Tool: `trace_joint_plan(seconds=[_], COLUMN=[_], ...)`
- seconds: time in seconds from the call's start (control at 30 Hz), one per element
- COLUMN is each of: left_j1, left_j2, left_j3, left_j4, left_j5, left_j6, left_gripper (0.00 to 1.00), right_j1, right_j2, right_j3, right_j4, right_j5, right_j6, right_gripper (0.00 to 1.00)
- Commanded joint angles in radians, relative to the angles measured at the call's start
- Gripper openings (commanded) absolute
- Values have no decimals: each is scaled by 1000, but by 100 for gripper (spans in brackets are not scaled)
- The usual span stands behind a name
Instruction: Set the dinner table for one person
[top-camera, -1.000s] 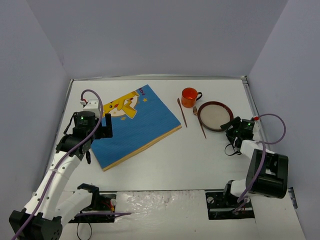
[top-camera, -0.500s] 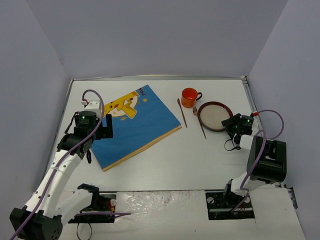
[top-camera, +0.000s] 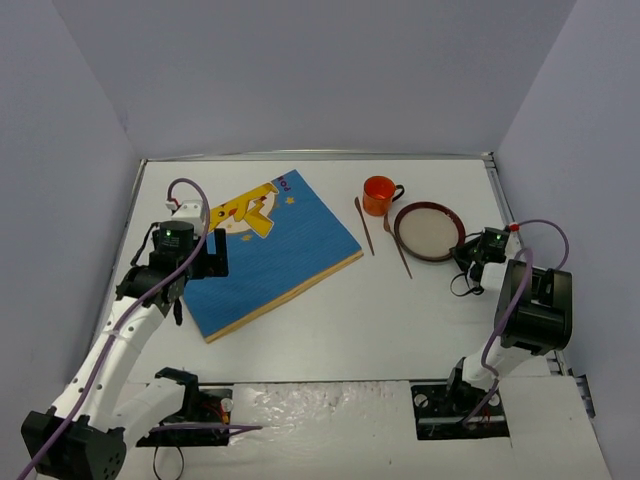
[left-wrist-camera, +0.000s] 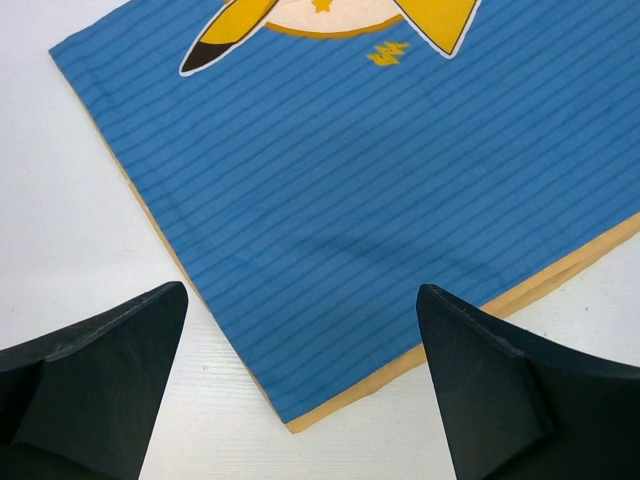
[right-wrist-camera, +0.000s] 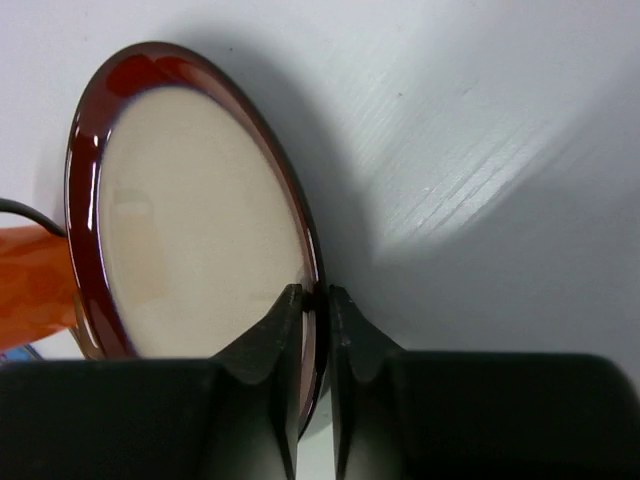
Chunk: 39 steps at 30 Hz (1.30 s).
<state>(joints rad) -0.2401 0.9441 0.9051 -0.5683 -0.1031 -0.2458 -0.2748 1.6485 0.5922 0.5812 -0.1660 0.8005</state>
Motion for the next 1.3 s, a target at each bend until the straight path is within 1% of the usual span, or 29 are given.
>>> trace_joint_plan(seconds=[0.0,0.13,0.27,0.37,0.43,0.57,0.77,0.83,1.0,1.13,1.2,1.27], left_j1=[7,5,2,-2,-4,-16,-82,-105,-162,-180,-180,-179], left_j2=[20,28,42,58,92,160,235,260,322,362,361,344], left_j3=[26,44,68,74,75,95,131,145,186,214,229,242], left_j4=[64,68,75,106,130,186,265,299,349,364,346,306], left_j5=[86,126,198,229,255,325,338,341,342,350,340,302], left_j6=[-11,-26,-69,-128,-162,-243,-333,-365,-404,-410,-399,-370], left_gripper=[97,97,97,97,97,97,97,97,97,97,97,97], right_j1=[-21,-40,-44,-44,-43,-46,-41,-18,64,150,188,237], right_j2=[20,-59,-210,-302,-379,-480,-546,-547,-539,-525,-514,-486], right_j3=[-3,-10,-9,-13,-19,-36,-52,-52,-36,-15,-1,24], right_j4=[-107,-112,-119,-117,-131,-147,-131,-116,-87,-65,-50,-39], right_j5=[-19,-65,-132,-156,-158,-177,-242,-278,-343,-379,-389,-386], right_j6=[-6,22,74,92,94,88,95,97,90,90,96,98], right_gripper=[1,0,0,0,0,0,0,0,0,0,0,0])
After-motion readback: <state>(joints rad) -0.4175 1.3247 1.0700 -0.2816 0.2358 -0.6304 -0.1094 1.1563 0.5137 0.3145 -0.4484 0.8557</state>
